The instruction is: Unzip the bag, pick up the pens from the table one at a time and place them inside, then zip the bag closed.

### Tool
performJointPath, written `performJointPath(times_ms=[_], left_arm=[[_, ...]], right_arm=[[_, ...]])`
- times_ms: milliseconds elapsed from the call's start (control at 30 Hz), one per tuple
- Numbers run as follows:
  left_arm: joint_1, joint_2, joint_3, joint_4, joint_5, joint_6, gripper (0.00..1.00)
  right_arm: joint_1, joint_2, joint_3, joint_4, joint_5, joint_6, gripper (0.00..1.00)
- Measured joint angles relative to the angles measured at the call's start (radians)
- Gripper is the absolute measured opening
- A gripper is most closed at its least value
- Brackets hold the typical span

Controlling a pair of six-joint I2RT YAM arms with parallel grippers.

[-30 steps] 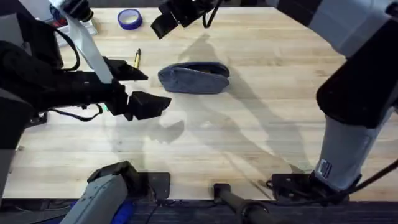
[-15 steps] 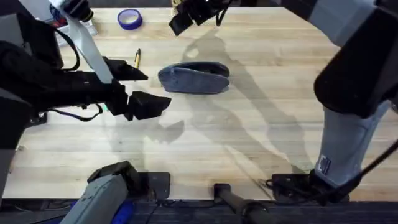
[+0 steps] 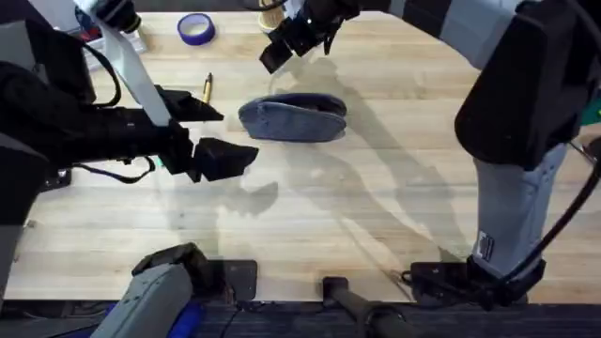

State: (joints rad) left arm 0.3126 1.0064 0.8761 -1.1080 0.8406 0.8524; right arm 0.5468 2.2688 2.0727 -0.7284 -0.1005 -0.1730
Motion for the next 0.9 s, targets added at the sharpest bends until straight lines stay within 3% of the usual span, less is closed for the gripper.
performJointPath(times_ms=[733,900], left_arm=[[0.0,0.0,0.0,0.025,-0.034,-0.001,0.993],[0.0,0.0,0.0,0.088,-0.079,-0.046,0.994]], right_arm=[[0.011,0.0,0.008,0.015,-0.073,0.02,0.996],[0.018,0.0,0.045,-0.006,-0.097,0.021,0.996]])
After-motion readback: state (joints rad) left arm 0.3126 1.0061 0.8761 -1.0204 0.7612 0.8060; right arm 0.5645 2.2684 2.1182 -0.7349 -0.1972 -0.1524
